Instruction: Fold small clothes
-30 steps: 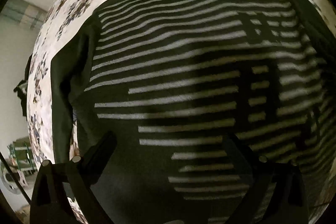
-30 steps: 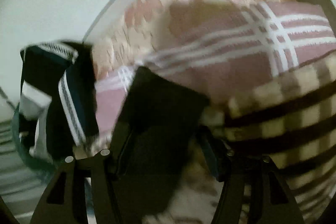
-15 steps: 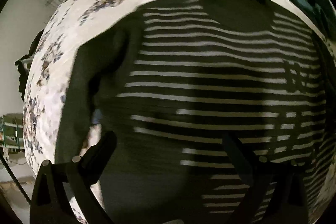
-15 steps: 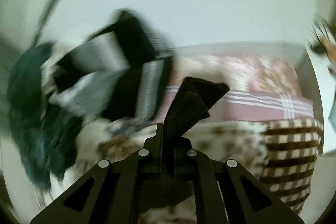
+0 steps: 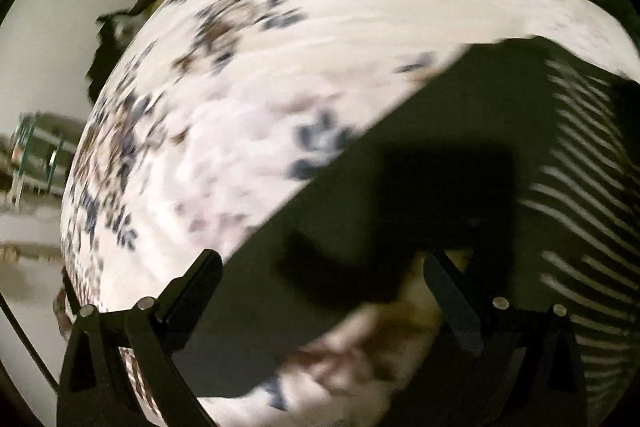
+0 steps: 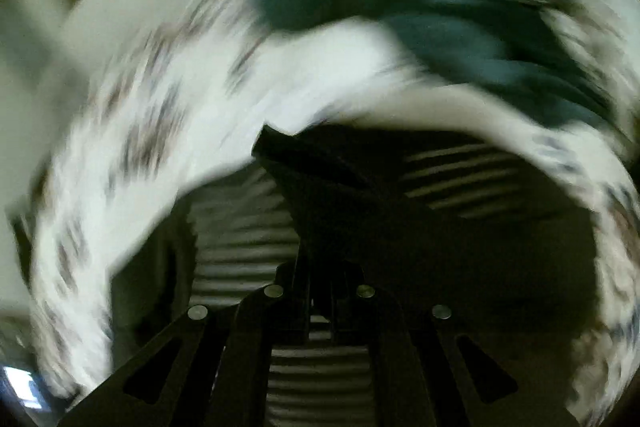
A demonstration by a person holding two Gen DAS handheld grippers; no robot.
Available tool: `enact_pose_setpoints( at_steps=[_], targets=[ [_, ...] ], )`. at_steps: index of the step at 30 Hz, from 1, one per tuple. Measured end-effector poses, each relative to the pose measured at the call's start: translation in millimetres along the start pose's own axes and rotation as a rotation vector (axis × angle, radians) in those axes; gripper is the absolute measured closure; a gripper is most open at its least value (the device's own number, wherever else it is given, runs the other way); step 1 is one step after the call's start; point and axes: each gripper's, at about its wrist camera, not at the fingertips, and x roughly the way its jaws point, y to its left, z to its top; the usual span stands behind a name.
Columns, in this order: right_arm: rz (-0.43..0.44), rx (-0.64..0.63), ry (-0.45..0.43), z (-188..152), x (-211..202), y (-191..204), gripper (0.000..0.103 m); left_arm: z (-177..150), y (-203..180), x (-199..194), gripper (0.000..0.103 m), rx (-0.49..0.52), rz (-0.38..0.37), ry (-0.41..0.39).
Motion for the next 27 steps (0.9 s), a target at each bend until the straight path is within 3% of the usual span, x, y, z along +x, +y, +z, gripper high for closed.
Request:
enact_pose_setpoints(
  at_steps=[1, 5, 8, 11, 13, 14, 16, 18, 21, 24, 27],
  targets=[
    [-0.025, -0.073, 0.012, -4.8, 20.0, 35.5, 0.097, -0.5, 10.1, 7.3, 0.000, -0.017, 0.004, 0.009],
    [-0.058, -0.225, 0.011, -21.0, 52.7, 111.4, 0.097, -4.9, 34.5, 22.9, 0.000, -0.053, 0.004, 0.022],
    [-0.062, -0.269, 0.049, -29.7, 64.5, 138.3, 0.097, -6.5, 43.2, 31.7, 0.000, -0.062, -0.004, 0.035],
    [0.041, -0.231, 0.173, -32.5, 63.8, 95.1, 0.090, -9.0, 54.2, 31.3, 0.000, -0.087, -0.032, 0.045],
    [0.135, -0.127, 0.237, -34.8, 50.4, 65.8, 0.056, -17.4, 66.7, 23.9, 0.000, -0.121, -0.066, 0.049],
    [0.137, -0.087, 0.235, -37.8, 41.9, 49.2, 0.030, -25.2, 75.3, 18.7, 0.000, -0.145, -0.084, 0.049],
    [0.063, -0.017, 0.196, -46.3, 11.7, 13.8, 0.025, -44.7, 91.0, 11.5, 0.000, -0.190, -0.110, 0.071],
    [-0.061, 0.028, 0.174, -58.2, -13.3, -18.7, 0.010, -67.6, 106.8, 7.7, 0.000, -0.234, -0.123, 0.112],
    [-0.189, 0.085, 0.157, -70.6, -42.0, -62.0, 0.004, -108.6, 134.9, 9.8, 0.000, -0.326, -0.152, 0.200],
    [-0.238, 0.110, 0.167, -81.1, -53.5, -88.7, 0.004, -141.6, 158.3, 21.0, 0.000, -0.423, -0.184, 0.265],
    [-0.234, 0.146, 0.190, -89.4, -47.6, -99.0, 0.004, -172.6, 182.5, 46.7, 0.000, -0.608, -0.296, 0.363]
  ],
)
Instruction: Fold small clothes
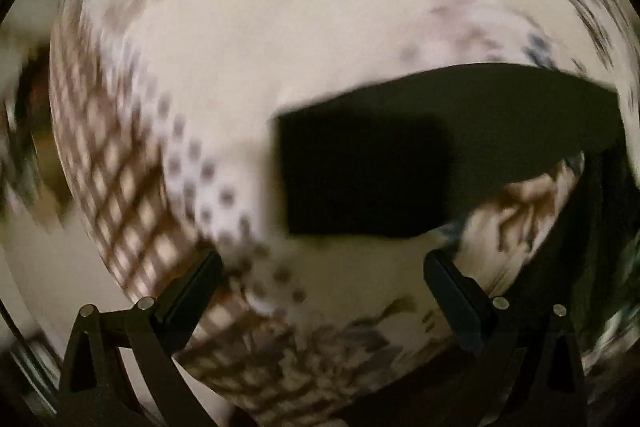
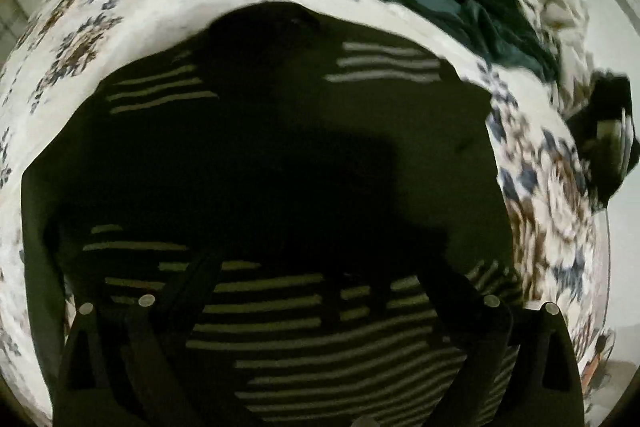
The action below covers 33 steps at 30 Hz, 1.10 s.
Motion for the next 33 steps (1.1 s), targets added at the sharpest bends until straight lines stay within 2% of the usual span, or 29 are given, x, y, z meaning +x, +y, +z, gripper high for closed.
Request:
enact_pose_setpoints(
  at_steps=[2, 3, 5, 8, 9, 10, 11, 12, 14, 18, 20, 22, 26, 27, 30, 33],
  targets=[
    [-0.007, 0.003, 0.015, -6.1, 3.7, -3.4, 0.004, 1.9, 26.3, 22.0, 0.000, -0.188, -0.167, 0.083],
    [-0.005, 0.003, 0.027, -9.6, 6.9, -2.6, 0.004, 3.3, 33.8, 30.1, 0.000, -0.252, -0.217, 0.105],
    [0.008, 0.008, 0.050, -15.6, 12.5, -1.0, 0.004, 11.3, 49.6, 44.2, 0.000, -0.419, -0.320, 0.104],
    [-0.008, 0.008, 0.070, -27.2, 19.4, 1.8, 0.004, 26.2, 54.0, 42.3, 0.003, -0.532, -0.334, 0.018],
    [-0.026, 0.003, 0.074, -29.5, 21.0, 3.9, 0.004, 30.0, 51.3, 39.0, 0.020, -0.530, -0.314, -0.004],
    [-0.049, 0.000, 0.076, -31.6, 22.3, 5.2, 0.004, 35.8, 42.4, 31.1, 0.033, -0.497, -0.273, -0.043],
    [-0.074, -0.003, 0.071, -32.7, 22.0, 6.9, 0.004, 39.9, 34.1, 24.7, 0.062, -0.456, -0.238, -0.068],
    [-0.097, -0.008, 0.066, -32.8, 21.2, 8.3, 0.004, 46.0, 23.6, 16.6, 0.082, -0.392, -0.184, -0.100],
    [-0.148, -0.031, 0.056, -30.3, 19.6, 12.5, 0.004, 54.6, 10.4, 4.2, 0.093, -0.300, -0.109, -0.155],
    [-0.204, -0.096, 0.007, -23.2, 10.5, 19.6, 0.004, 62.0, -6.4, -12.6, 0.096, -0.218, -0.041, -0.182],
    [-0.194, -0.120, -0.015, -19.4, 7.6, 19.8, 0.004, 58.1, -18.1, -27.3, 0.099, -0.162, -0.012, -0.222],
    [-0.154, -0.126, -0.016, -15.0, 8.9, 16.3, 0.004, 54.9, -35.0, -47.3, 0.099, -0.096, 0.005, -0.282],
    [-0.023, -0.103, 0.017, -8.7, 15.1, -1.2, 0.004, 40.3, -86.1, -97.9, 0.099, 0.061, 0.054, -0.427],
    [0.014, -0.096, 0.021, -7.0, 16.2, -8.7, 0.004, 24.2, -78.9, -101.8, 0.099, 0.091, 0.051, -0.455],
    [0.106, -0.064, 0.052, -2.4, 17.9, -40.3, 0.004, -13.7, -141.2, -129.4, 0.099, 0.216, 0.034, -0.556],
    [0.181, -0.019, 0.075, 1.0, 15.0, -89.6, 0.004, -54.5, -232.9, -142.5, 0.099, 0.363, -0.027, -0.618]
  ],
)
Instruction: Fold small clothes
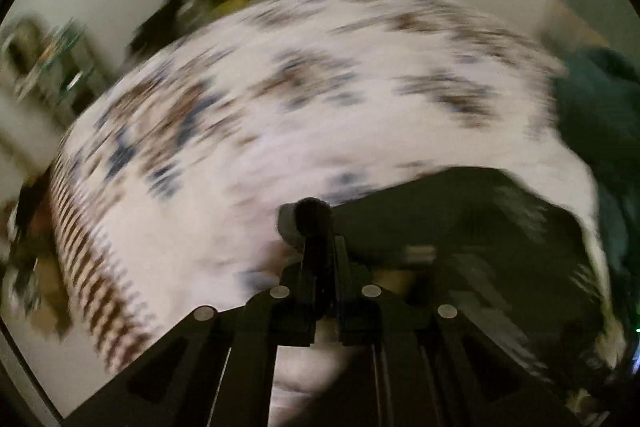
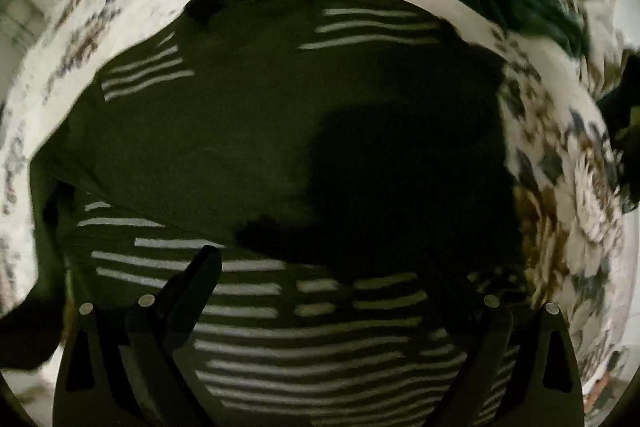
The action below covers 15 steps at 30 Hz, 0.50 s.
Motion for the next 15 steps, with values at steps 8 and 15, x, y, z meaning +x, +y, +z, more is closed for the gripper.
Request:
enact_pose_setpoints(
  at_steps=[8, 15],
  targets=[
    [-0.004, 0.092, 0.037, -8.2, -5.1, -148.3, 0.004, -73.8, -291.0, 4.1, 0.099, 0.307, -0.347, 0.067],
    [0.043, 0.148, 0.070, -4.8, 15.7, -220.0, 0.004, -150.2, -418.0, 55.2, 0.094, 0.507, -0.499, 0.350]
  ],
)
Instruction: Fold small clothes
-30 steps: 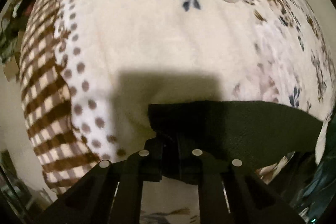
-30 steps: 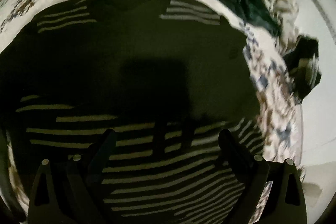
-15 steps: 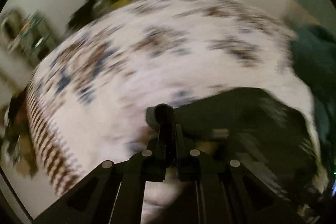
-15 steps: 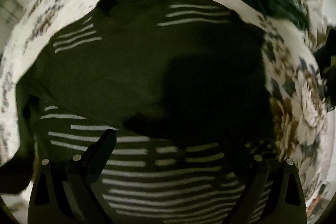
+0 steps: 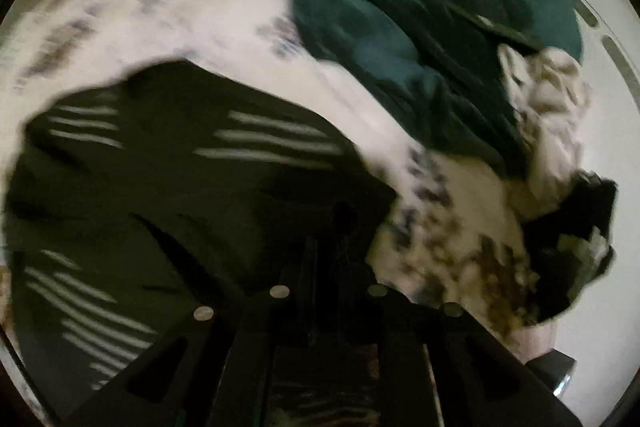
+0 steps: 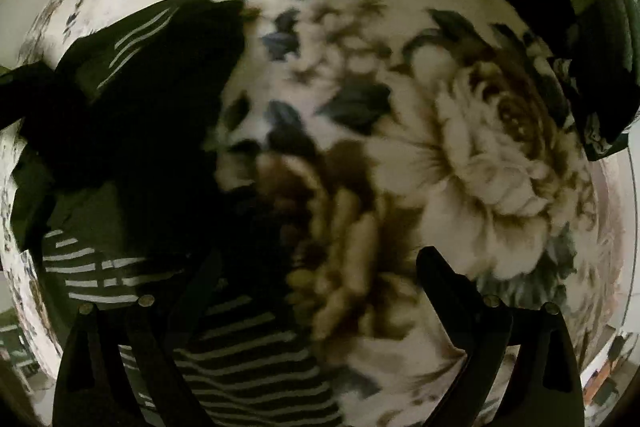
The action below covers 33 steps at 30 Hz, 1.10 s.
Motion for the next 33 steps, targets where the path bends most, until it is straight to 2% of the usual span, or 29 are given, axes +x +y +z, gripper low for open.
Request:
enact_pose_setpoints(
  at_steps=[1, 2, 3, 4, 5, 6, 9, 11, 13, 15, 17, 18, 20, 22, 23, 24, 25, 26, 29, 33],
  targets=[
    [0.033, -0.001, 0.005, 1.3, -0.3, -3.0, 0.004, -2.8, 1.5, -5.0, 0.093, 0.004, -0.019, -0.013],
    [0.067, -0.002, 0.011, 2.6, -1.3, -4.5, 0.004, -6.2, 4.7, -12.5, 0.084, 0.004, -0.049, -0.023],
    [0.094, -0.006, 0.013, 4.3, -2.9, -4.6, 0.004, -9.9, 13.2, -21.9, 0.067, -0.003, -0.064, -0.031],
    [0.112, -0.015, 0.014, 6.7, -5.6, -3.4, 0.004, -15.5, 28.6, -35.3, 0.054, -0.016, -0.064, -0.041],
    [0.125, -0.027, 0.009, 9.3, -10.1, 1.1, 0.004, -21.7, 49.2, -47.6, 0.024, -0.032, -0.051, -0.053],
    [0.134, -0.039, -0.008, 13.7, -17.4, 9.0, 0.004, -24.3, 67.1, -54.0, 0.008, -0.051, -0.031, -0.066],
    [0.189, -0.080, -0.047, 24.1, -41.0, 42.9, 0.004, -35.6, 155.0, -81.7, 0.008, -0.127, 0.125, -0.105],
    [0.213, -0.104, -0.047, 36.1, -46.6, 69.3, 0.004, -41.3, 224.0, -91.1, 0.008, -0.174, 0.285, -0.096],
    [0.239, -0.099, -0.029, 44.7, -43.2, 96.3, 0.004, -43.3, 282.8, -86.8, 0.008, -0.253, 0.363, -0.063],
    [0.257, -0.044, 0.015, 54.0, -25.9, 122.1, 0.004, -41.4, 330.7, -78.6, 0.009, -0.353, 0.366, -0.020],
    [0.284, -0.001, 0.039, 59.8, -10.6, 138.5, 0.007, -34.4, 359.7, -72.0, 0.009, -0.420, 0.353, -0.021],
    [0.268, 0.019, 0.042, 60.5, -4.6, 147.2, 0.017, -28.7, 366.6, -69.1, 0.008, -0.437, 0.346, -0.027],
    [0.272, 0.038, 0.038, 61.4, 5.5, 167.8, 0.027, -16.8, 375.0, -64.5, 0.008, -0.470, 0.302, -0.052],
    [0.256, 0.031, 0.050, 65.5, 20.1, 187.7, 0.030, -8.2, 375.3, -55.5, 0.008, -0.464, 0.294, -0.049],
    [0.240, 0.031, 0.075, 65.6, 32.6, 196.0, 0.035, -4.7, 373.5, -44.2, 0.008, -0.450, 0.309, -0.025],
    [0.221, 0.037, 0.109, 64.8, 46.1, 203.6, 0.068, 1.0, 374.6, -36.4, 0.008, -0.437, 0.317, -0.005],
    [0.185, 0.033, 0.139, 61.0, 56.0, 207.5, 0.089, 1.6, 375.4, -26.4, 0.008, -0.417, 0.334, 0.025],
    [0.133, 0.026, 0.155, 55.4, 61.4, 208.6, 0.099, -0.7, 374.0, -15.8, 0.008, -0.388, 0.363, 0.068],
    [0.036, -0.041, 0.160, 31.6, 56.8, 200.9, 0.099, -7.7, 376.7, -8.4, 0.008, -0.336, 0.396, 0.117],
    [-0.005, -0.120, 0.235, 12.3, 57.2, 189.0, 0.099, -25.1, 381.4, -19.9, 0.008, -0.320, 0.405, 0.148]
  ],
)
